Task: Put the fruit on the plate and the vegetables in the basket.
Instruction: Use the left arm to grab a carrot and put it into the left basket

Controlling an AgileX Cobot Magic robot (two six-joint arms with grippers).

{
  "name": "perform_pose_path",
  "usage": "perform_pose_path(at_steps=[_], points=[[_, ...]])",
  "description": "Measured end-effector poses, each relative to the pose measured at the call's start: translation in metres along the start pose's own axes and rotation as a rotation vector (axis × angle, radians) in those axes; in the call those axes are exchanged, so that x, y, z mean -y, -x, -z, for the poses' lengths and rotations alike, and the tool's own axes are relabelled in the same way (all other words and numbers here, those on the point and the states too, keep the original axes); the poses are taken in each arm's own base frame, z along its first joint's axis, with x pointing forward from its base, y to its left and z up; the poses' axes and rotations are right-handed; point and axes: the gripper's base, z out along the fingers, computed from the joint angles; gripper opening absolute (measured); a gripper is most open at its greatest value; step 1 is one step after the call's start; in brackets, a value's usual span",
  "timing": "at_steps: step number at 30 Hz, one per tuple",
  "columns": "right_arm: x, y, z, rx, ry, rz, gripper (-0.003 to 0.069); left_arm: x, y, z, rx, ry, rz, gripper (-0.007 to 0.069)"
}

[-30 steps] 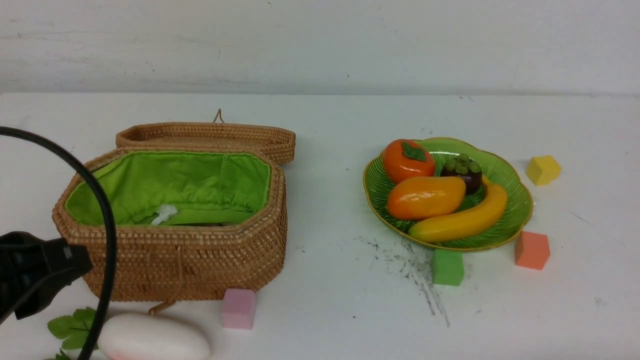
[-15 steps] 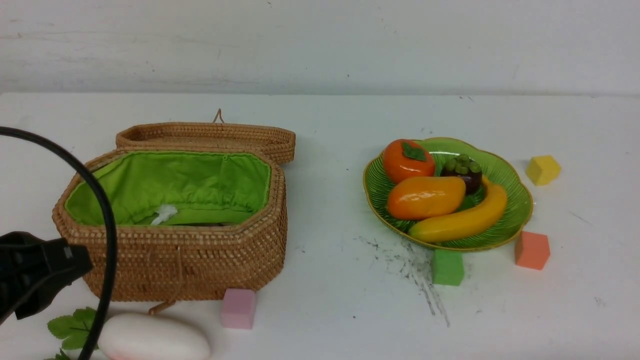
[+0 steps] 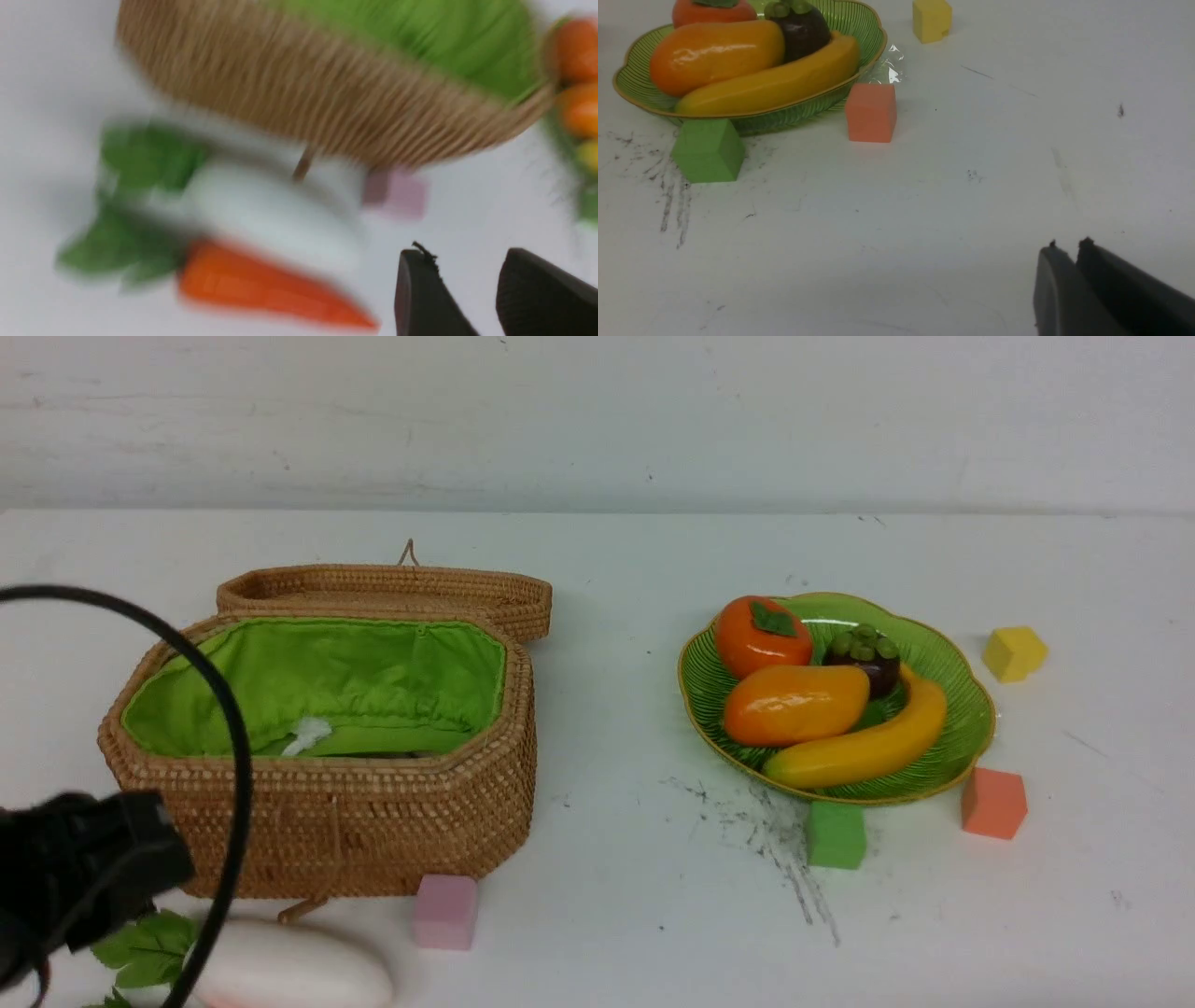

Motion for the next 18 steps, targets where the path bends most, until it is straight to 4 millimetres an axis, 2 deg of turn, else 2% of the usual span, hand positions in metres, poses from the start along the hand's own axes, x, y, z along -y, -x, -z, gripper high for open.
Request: perform_pose_path(at_steps=[1, 4, 8, 10, 13, 18], points=[[0.0, 0.0, 0.0, 0.0, 0.0, 0.0, 0.008, -0.001, -0.001, -0.002, -0.02, 0.013, 0.019, 0.0239], [0.0, 0.0, 0.0, 0.0, 0.0, 0.0, 0.0087, -0.008, -0.008, -0.029, -0.199, 0.163, 0.198, 0.0239], [0.0, 0.0, 0.0, 0.0, 0.0, 0.0, 0.0092, -0.016, -0.012, -0.054, -0.298, 0.295, 0.283, 0.026], [0.0, 0.0, 0.0, 0.0, 0.0, 0.0, 0.0096, -0.02, -0.013, -0.07, -0.331, 0.352, 0.298, 0.0293], [0.0, 0.0, 0.0, 0.0, 0.0, 0.0, 0.0099, -0.022, -0.012, -0.084, -0.337, 0.379, 0.325, 0.0353], [0.0, 0.0, 0.0, 0.0, 0.0, 0.0, 0.0104, -0.026, -0.011, -0.1, -0.326, 0.42, 0.381, 0.0464]])
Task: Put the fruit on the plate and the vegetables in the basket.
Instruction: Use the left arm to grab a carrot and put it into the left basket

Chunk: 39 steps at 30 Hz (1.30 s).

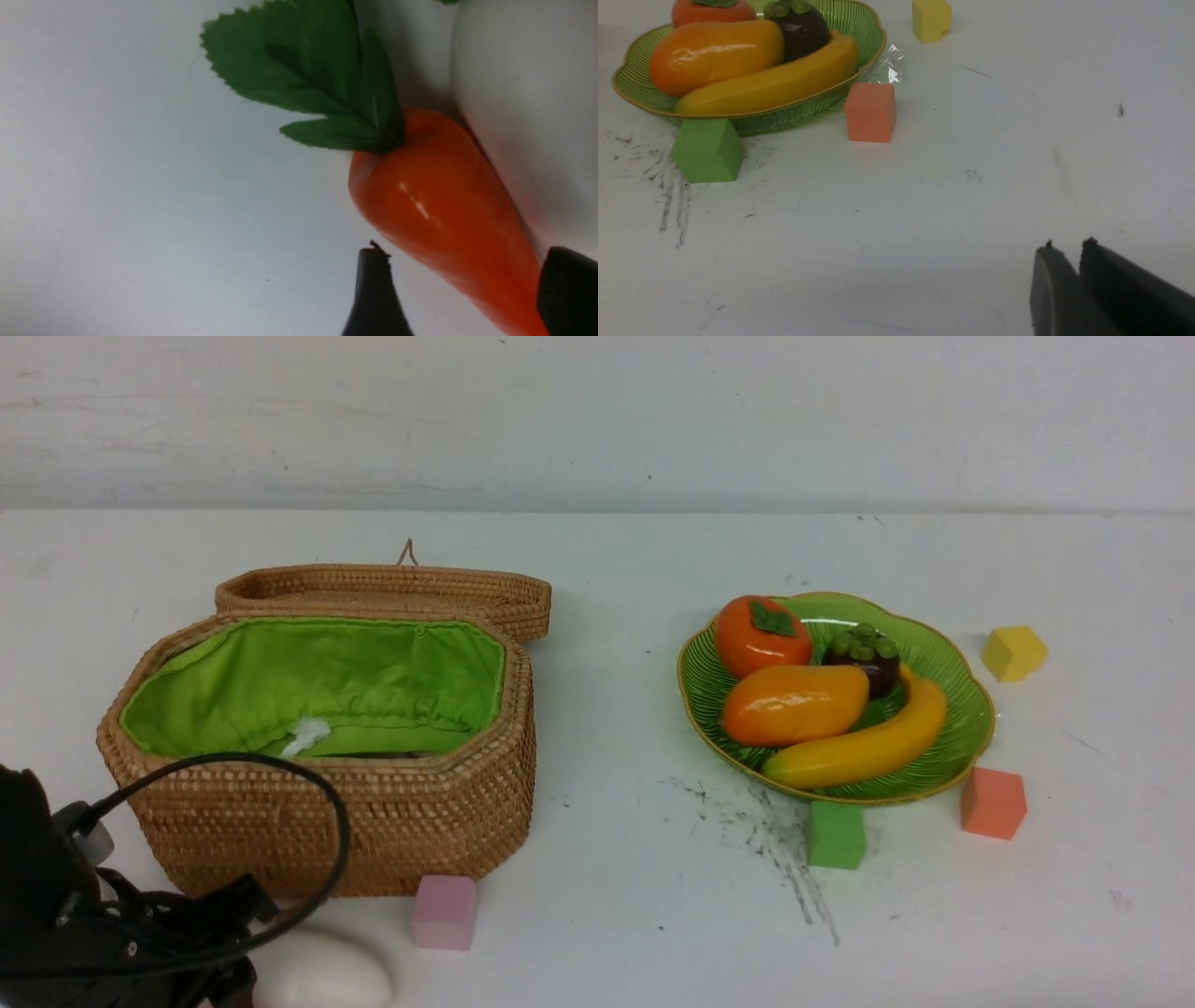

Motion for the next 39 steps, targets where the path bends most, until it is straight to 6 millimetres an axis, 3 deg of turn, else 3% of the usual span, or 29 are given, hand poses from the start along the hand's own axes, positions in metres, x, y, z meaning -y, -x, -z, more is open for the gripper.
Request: perform_pose_path(at_steps=[3, 11, 15, 23, 39], points=[[0.0, 0.0, 0.0, 0.0, 0.0, 0.0, 0.0109, 0.002, 0.004, -0.012, -0.002, 0.028, 0.039, 0.0538], [0.0, 0.0, 0.0, 0.0, 0.0, 0.0, 0.0118, 0.003, 0.006, -0.021, -0.004, 0.047, 0.012, 0.0557], [0.0, 0.0, 0.0, 0.0, 0.0, 0.0, 0.0123, 0.003, 0.007, -0.022, 0.006, 0.058, -0.012, 0.0528], [0.0, 0.0, 0.0, 0.0, 0.0, 0.0, 0.013, 0.001, 0.008, -0.022, 0.019, 0.072, -0.02, 0.0384], [0.0, 0.0, 0.0, 0.0, 0.0, 0.0, 0.015, -0.005, 0.005, -0.024, 0.037, 0.052, -0.002, 0.0384]])
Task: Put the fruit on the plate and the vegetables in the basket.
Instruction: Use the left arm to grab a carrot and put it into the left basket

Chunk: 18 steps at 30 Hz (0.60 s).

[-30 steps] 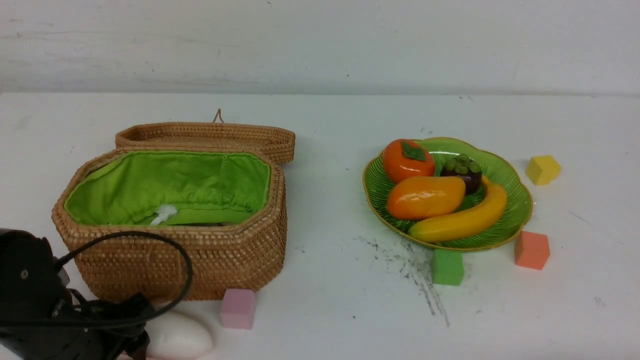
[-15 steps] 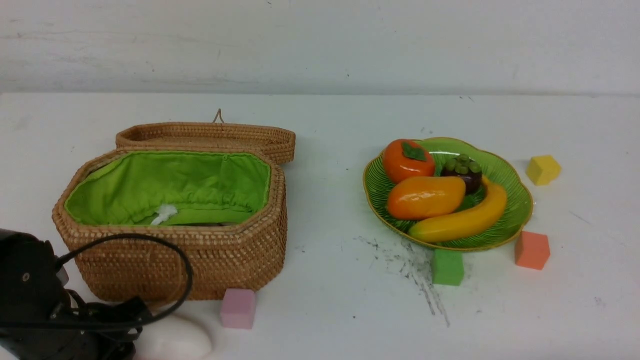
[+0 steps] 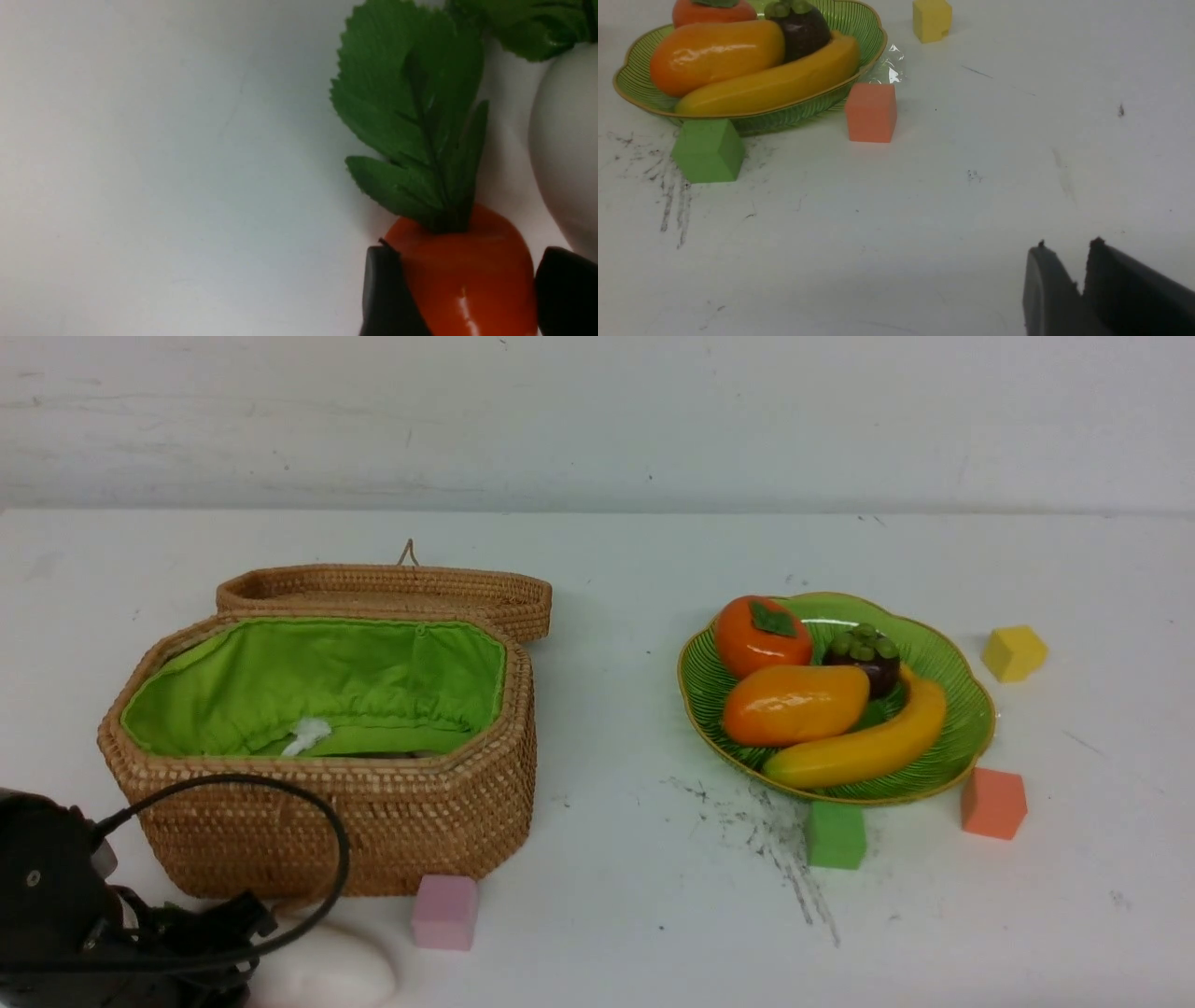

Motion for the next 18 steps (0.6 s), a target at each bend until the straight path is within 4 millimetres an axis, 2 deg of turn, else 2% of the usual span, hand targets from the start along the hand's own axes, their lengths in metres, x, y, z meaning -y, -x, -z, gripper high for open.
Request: perform_pose_path(at_steps=[8, 18], points=[[0.0, 0.0, 0.0, 0.0, 0.0, 0.0, 0.0151, -0.006, -0.009, 0.011, -0.041, -0.034, -0.038, 0.0384], [0.0, 0.0, 0.0, 0.0, 0.0, 0.0, 0.0158, -0.017, -0.018, 0.05, 0.004, -0.127, -0.05, 0.0384]])
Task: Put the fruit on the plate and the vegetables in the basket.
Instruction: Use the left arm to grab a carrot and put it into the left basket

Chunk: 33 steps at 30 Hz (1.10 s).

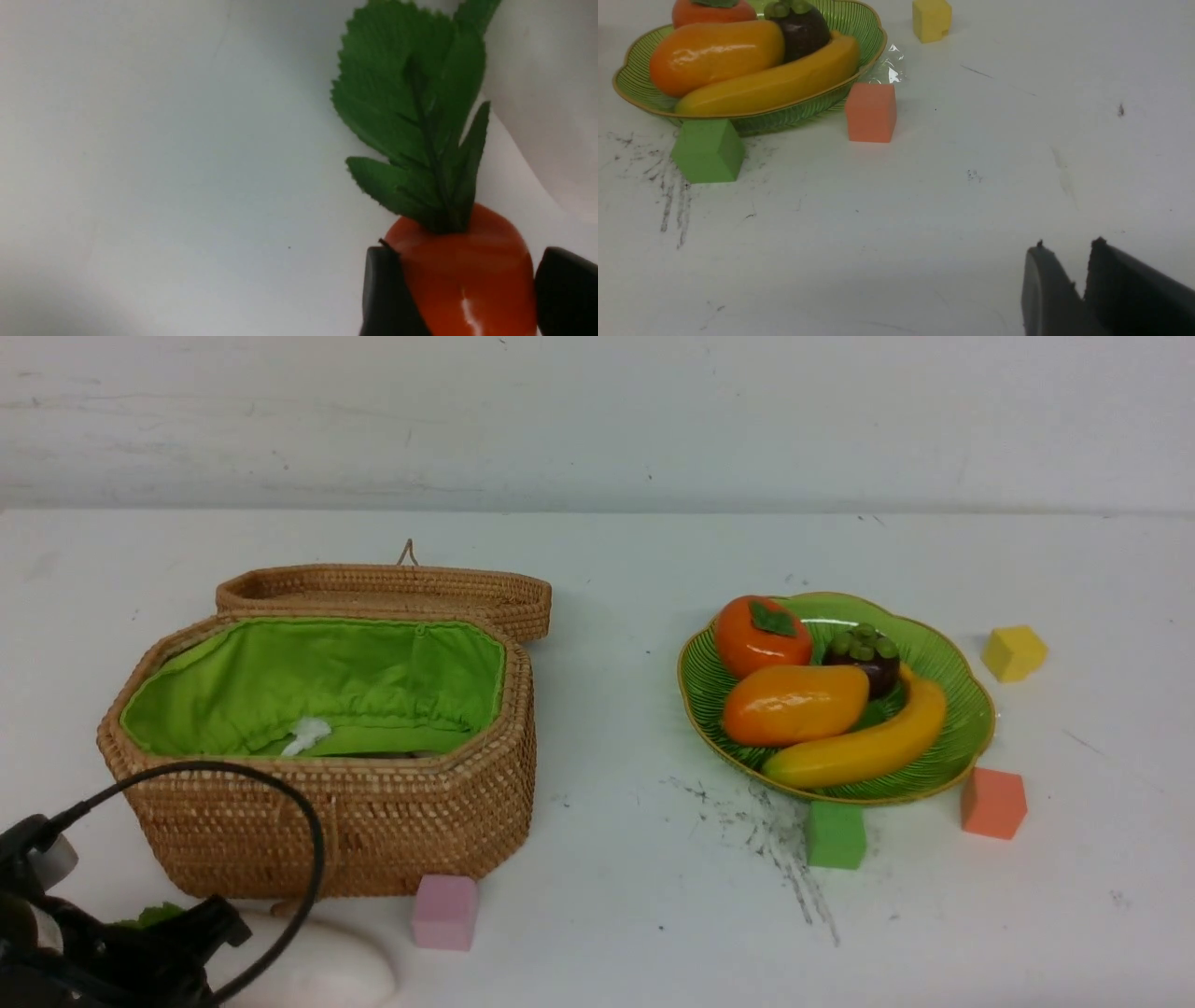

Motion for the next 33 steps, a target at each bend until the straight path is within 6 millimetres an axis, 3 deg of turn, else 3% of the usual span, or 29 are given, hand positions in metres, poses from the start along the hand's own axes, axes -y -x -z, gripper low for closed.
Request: perform_pose_path(at_steps=[9, 14, 18, 22, 25, 29, 33], points=[[0.0, 0.0, 0.0, 0.0, 0.0, 0.0, 0.0162, 0.001, -0.005, 0.039, 0.043, -0.108, 0.005, 0.0384], [0.0, 0.0, 0.0, 0.0, 0.0, 0.0, 0.0162, 0.033, 0.018, 0.079, 0.17, -0.234, -0.027, 0.0384], [0.0, 0.0, 0.0, 0.0, 0.0, 0.0, 0.0165, 0.077, 0.051, 0.103, 0.272, -0.32, -0.05, 0.0384], [0.0, 0.0, 0.0, 0.0, 0.0, 0.0, 0.0171, 0.108, 0.075, 0.096, 0.296, -0.33, -0.055, 0.0384], [0.0, 0.0, 0.0, 0.0, 0.0, 0.0, 0.0176, 0.137, 0.097, 0.071, 0.28, -0.31, -0.033, 0.0384], [0.0, 0.0, 0.0, 0.0, 0.0, -0.001, 0.0181, 0.157, 0.114, 0.041, 0.232, -0.262, 0.025, 0.0384], [0.0, 0.0, 0.0, 0.0, 0.0, -0.001, 0.0183, 0.165, 0.122, 0.027, 0.206, -0.216, 0.107, 0.0384]])
